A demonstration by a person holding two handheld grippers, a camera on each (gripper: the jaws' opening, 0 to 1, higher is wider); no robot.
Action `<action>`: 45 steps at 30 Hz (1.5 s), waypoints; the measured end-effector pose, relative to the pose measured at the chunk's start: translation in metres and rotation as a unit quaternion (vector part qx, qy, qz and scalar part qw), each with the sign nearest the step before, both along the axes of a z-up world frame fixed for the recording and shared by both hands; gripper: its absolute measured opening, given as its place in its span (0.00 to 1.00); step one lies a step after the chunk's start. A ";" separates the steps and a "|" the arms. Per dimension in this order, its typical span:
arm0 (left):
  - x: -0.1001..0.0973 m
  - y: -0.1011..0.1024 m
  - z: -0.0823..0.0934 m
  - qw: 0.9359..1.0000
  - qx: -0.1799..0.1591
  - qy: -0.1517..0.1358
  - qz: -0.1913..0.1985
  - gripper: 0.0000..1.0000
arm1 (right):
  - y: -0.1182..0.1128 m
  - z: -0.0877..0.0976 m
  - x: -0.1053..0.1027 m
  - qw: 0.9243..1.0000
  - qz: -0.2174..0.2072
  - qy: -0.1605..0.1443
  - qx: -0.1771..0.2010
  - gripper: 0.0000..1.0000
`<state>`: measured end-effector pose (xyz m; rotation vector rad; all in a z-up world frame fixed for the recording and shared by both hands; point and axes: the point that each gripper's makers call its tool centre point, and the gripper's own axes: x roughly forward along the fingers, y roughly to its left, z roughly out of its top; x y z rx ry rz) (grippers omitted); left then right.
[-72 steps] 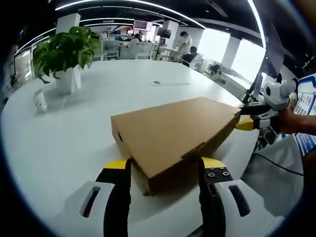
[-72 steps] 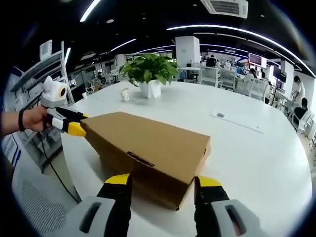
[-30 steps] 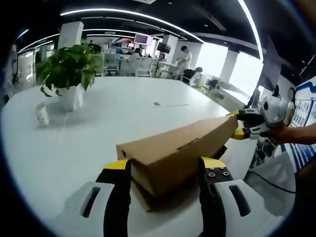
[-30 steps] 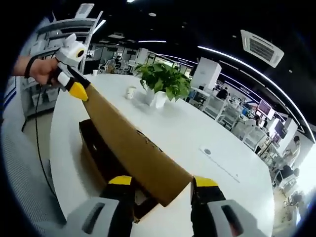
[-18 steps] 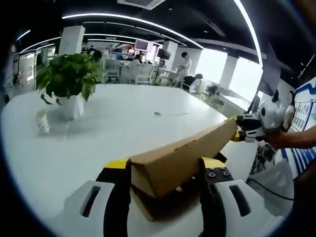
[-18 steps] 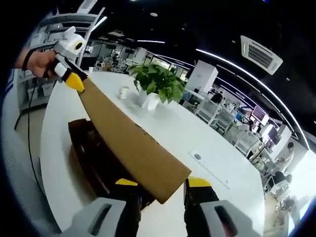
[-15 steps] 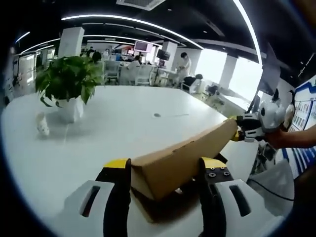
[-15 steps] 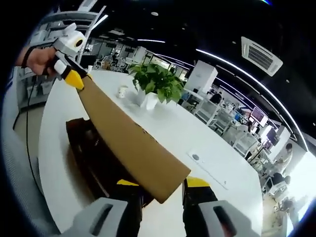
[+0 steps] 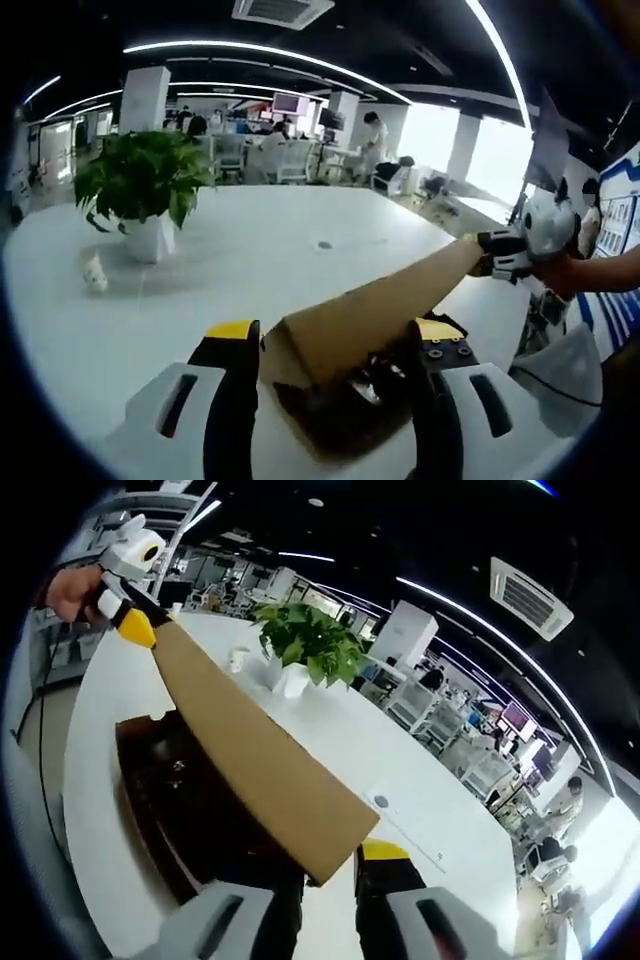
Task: Operate the shoe box by opening the lid, removing the specified soft item, and placing it in the target area until the item is outside and the box remains undamaged.
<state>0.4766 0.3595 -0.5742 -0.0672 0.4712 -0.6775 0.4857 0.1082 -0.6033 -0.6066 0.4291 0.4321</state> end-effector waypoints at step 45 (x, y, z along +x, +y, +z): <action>0.057 0.025 -0.012 0.995 0.087 -0.015 0.046 0.11 | -0.003 0.010 0.033 0.999 -0.003 0.023 0.044 0.07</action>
